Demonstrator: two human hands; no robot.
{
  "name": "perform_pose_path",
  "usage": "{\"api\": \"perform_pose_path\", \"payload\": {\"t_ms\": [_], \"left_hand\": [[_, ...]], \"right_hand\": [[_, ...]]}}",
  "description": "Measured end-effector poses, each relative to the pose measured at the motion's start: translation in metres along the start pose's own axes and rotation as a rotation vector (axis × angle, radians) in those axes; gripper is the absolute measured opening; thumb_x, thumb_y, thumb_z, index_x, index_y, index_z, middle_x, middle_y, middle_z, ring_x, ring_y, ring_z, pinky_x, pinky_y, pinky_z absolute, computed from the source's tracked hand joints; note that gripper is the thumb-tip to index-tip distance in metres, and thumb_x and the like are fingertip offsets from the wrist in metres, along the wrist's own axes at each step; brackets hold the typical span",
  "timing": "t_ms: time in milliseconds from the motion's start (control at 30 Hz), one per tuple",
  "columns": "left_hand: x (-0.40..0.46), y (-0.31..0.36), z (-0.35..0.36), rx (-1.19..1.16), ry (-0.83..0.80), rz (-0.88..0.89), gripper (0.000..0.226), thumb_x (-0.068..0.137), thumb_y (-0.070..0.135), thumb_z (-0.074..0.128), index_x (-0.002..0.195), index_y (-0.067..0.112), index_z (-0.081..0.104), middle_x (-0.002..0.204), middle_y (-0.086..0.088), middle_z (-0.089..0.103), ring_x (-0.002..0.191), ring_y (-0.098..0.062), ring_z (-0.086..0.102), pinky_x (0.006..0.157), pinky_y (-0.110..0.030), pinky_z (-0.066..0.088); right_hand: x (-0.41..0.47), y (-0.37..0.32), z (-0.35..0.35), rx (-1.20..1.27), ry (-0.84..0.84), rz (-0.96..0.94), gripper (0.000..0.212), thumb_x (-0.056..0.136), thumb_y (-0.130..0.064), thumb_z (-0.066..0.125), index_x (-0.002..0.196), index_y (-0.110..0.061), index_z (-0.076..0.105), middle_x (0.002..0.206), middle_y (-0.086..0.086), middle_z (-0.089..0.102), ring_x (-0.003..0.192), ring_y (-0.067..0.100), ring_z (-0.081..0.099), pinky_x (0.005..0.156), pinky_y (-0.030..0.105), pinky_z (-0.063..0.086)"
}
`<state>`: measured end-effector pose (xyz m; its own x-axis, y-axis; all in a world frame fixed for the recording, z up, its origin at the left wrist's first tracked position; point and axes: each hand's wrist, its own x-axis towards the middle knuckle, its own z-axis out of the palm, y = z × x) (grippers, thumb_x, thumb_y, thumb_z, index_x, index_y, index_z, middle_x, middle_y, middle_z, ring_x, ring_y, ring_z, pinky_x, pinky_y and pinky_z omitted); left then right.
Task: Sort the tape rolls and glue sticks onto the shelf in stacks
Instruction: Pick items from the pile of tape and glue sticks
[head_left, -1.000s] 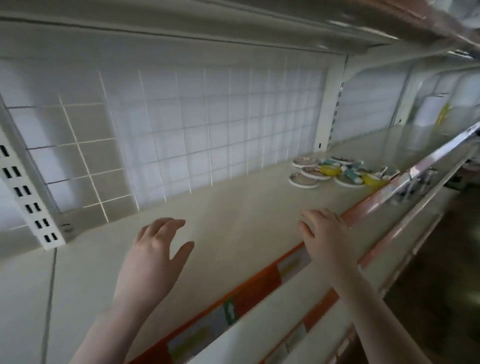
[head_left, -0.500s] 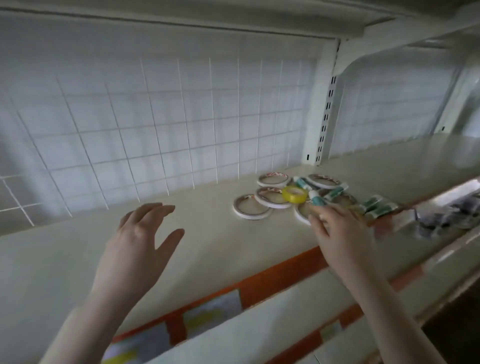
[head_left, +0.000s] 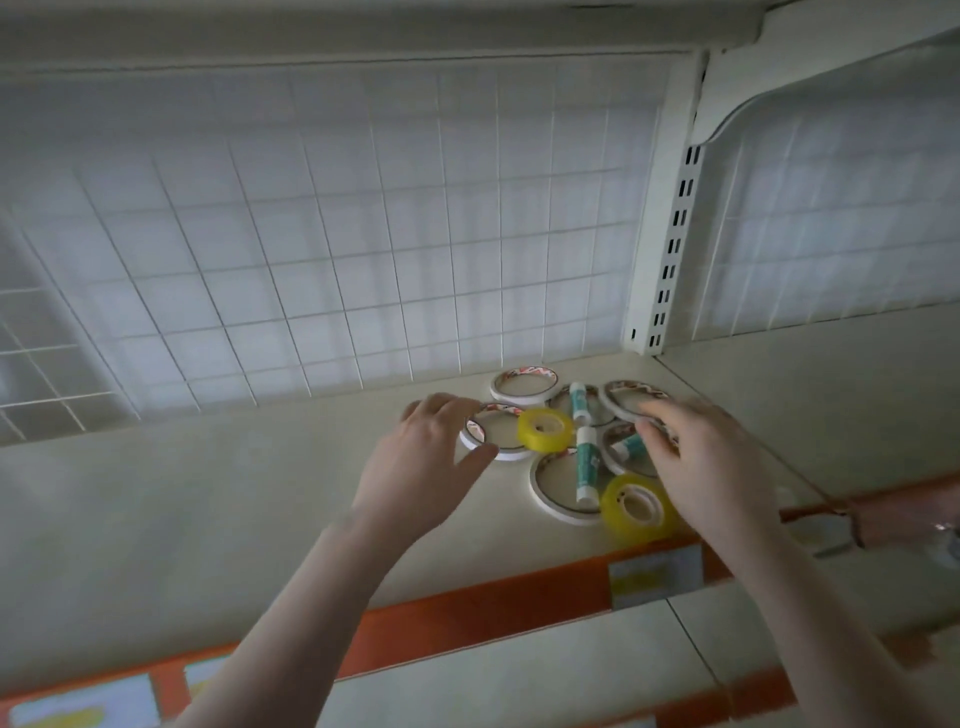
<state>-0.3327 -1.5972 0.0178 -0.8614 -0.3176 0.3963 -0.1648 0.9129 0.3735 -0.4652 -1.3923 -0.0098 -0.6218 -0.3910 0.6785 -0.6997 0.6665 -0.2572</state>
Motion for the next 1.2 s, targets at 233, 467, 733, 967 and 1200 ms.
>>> {"api": "perform_pose_path", "payload": {"t_ms": [233, 467, 733, 967, 1200], "left_hand": [[0.049, 0.018, 0.04, 0.076, -0.257, 0.004, 0.055, 0.088, 0.045, 0.054, 0.137, 0.023, 0.04, 0.139, 0.002, 0.043, 0.128, -0.02, 0.037, 0.099, -0.032, 0.033], [0.064, 0.021, 0.059, 0.026, -0.322, 0.025, 0.046, 0.085, 0.047, 0.058, 0.117, 0.015, 0.054, 0.116, -0.002, 0.06, 0.108, -0.023, 0.054, 0.089, -0.039, 0.045], [0.069, 0.022, 0.065, 0.024, -0.299, 0.042, 0.046, 0.081, 0.044, 0.063, 0.118, 0.017, 0.055, 0.115, 0.0, 0.056, 0.105, -0.019, 0.053, 0.085, -0.032, 0.043], [0.063, 0.003, 0.048, -0.037, -0.207, -0.029, 0.053, 0.075, 0.04, 0.07, 0.121, 0.018, 0.056, 0.116, -0.001, 0.051, 0.111, -0.022, 0.049, 0.09, -0.033, 0.041], [0.041, -0.016, 0.023, -0.045, -0.087, -0.099, 0.058, 0.075, 0.034, 0.072, 0.126, 0.013, 0.053, 0.122, -0.003, 0.05, 0.116, -0.022, 0.047, 0.094, -0.034, 0.04]], "right_hand": [[-0.002, 0.016, 0.001, 0.035, -0.014, 0.049, 0.015, 0.083, -0.009, 0.067, 0.096, -0.003, 0.07, 0.077, 0.01, 0.068, 0.068, 0.026, 0.062, 0.06, 0.03, 0.047], [0.005, 0.025, 0.006, 0.044, -0.023, 0.08, 0.012, 0.084, -0.011, 0.066, 0.094, -0.007, 0.071, 0.075, 0.006, 0.066, 0.068, 0.023, 0.058, 0.059, 0.026, 0.039], [0.013, 0.016, 0.016, 0.087, -0.116, 0.039, 0.017, 0.088, -0.018, 0.061, 0.101, -0.01, 0.071, 0.08, 0.002, 0.068, 0.07, 0.016, 0.059, 0.061, 0.024, 0.043], [0.022, -0.01, 0.028, 0.067, -0.201, 0.008, 0.024, 0.093, -0.036, 0.053, 0.097, -0.018, 0.068, 0.077, -0.004, 0.062, 0.069, 0.012, 0.05, 0.059, 0.024, 0.032], [0.03, -0.028, 0.035, -0.093, -0.304, 0.047, 0.032, 0.088, -0.046, 0.054, 0.097, -0.017, 0.063, 0.088, -0.001, 0.062, 0.084, 0.018, 0.056, 0.07, 0.03, 0.041]]}}
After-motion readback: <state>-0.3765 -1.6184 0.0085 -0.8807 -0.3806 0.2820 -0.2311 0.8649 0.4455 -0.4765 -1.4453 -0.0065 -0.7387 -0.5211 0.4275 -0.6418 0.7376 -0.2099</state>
